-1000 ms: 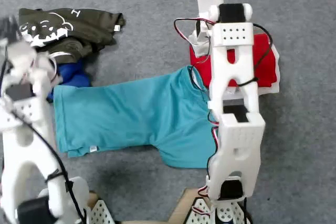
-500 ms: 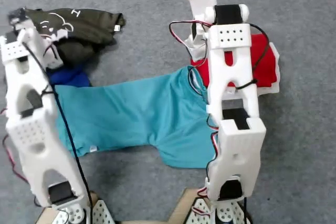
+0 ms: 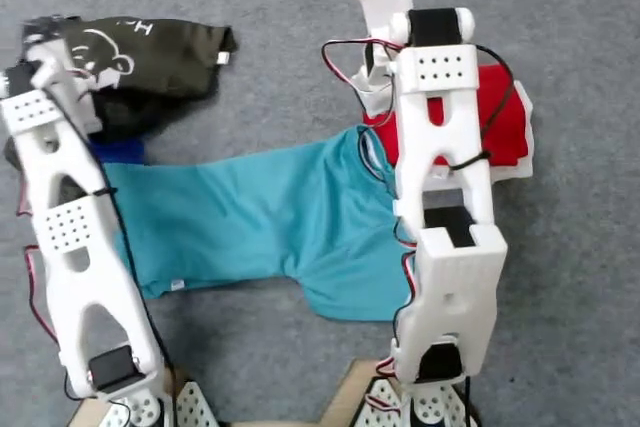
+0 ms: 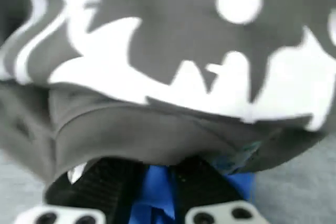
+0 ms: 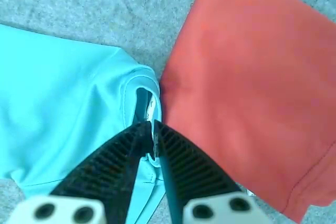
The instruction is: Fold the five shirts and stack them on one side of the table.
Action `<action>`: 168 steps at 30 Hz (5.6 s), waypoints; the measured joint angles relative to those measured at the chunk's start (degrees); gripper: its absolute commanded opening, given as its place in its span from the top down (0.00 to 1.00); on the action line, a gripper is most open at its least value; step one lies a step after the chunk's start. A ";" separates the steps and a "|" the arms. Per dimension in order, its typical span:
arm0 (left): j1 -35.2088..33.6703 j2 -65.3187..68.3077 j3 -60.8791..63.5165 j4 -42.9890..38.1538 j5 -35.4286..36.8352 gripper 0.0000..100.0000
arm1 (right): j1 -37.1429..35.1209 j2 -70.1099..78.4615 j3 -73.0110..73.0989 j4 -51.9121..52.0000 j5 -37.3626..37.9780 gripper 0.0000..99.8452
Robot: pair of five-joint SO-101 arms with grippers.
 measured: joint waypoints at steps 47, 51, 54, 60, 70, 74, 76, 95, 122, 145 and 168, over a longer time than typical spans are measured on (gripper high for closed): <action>1.32 -79.74 96.09 -13.10 4.84 0.75 | -4.57 0.09 -0.18 0.00 -5.36 0.99; 1.32 -94.95 122.20 -18.64 3.16 0.75 | -1.41 0.09 -0.09 0.00 -5.36 0.99; 1.58 -100.13 135.21 -22.15 3.08 0.73 | -0.53 0.09 0.09 0.00 -5.36 0.99; 1.58 -99.34 148.48 -34.11 2.73 0.73 | -0.18 0.00 0.09 0.00 -5.36 0.99; 1.58 -85.63 147.43 -40.44 2.64 0.91 | -0.18 0.00 0.09 0.00 -5.36 0.99; 2.29 -84.92 146.29 -40.44 2.64 0.97 | -0.18 0.00 0.09 0.00 -5.36 0.99; 2.29 -84.84 146.29 -40.44 2.64 0.97 | -0.18 0.00 0.09 0.00 -5.36 0.99; -20.92 -97.41 146.55 -37.80 -9.93 0.97 | -0.18 0.00 0.09 0.00 -5.36 0.99; -8.35 -124.92 141.45 -31.74 -0.79 0.79 | -13.71 1.49 2.55 0.00 -5.36 0.99; 0.88 -86.68 126.15 -43.08 1.49 0.91 | -14.51 24.62 0.44 -4.84 -9.49 0.99; -0.35 -86.33 124.92 -46.24 1.49 0.91 | -8.00 11.16 2.29 -0.09 -5.63 0.99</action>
